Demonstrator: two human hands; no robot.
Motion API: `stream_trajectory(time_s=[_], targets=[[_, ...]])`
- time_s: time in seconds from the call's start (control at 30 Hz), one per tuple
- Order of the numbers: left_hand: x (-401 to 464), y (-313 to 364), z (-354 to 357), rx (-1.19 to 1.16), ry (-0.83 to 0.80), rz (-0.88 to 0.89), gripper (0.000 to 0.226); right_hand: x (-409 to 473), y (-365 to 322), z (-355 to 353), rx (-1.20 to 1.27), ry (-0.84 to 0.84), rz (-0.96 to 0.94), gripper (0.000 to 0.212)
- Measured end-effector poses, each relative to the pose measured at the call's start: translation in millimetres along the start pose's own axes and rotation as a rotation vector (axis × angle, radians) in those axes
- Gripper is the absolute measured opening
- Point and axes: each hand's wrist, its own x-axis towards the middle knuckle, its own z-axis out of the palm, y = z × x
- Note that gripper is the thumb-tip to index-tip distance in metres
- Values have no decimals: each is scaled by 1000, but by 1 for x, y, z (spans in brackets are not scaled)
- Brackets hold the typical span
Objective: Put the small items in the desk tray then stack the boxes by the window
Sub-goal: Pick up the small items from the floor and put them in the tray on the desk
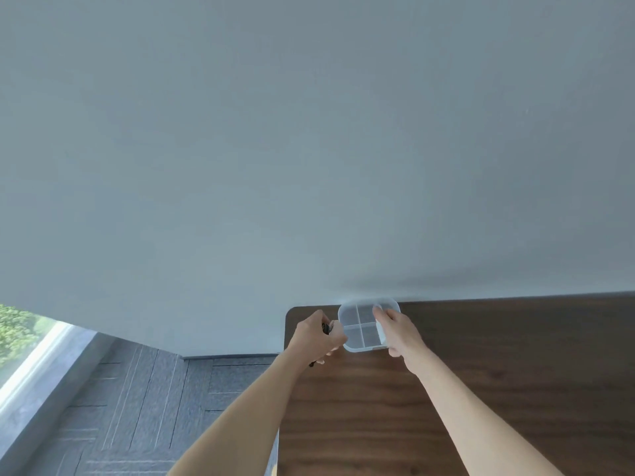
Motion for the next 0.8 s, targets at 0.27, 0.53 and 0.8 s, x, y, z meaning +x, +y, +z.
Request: stream_trajectory(time_s=[0.27, 0.53, 0.8], targets=[[31, 8, 9, 55, -21, 26, 27, 28, 1, 1, 144, -32, 6, 32], [57, 1, 21, 66, 72, 18, 28, 43, 5, 5, 154, 41, -75, 36], [69, -3, 30, 28, 125, 19, 34, 52, 10, 7, 150, 105, -110, 16]])
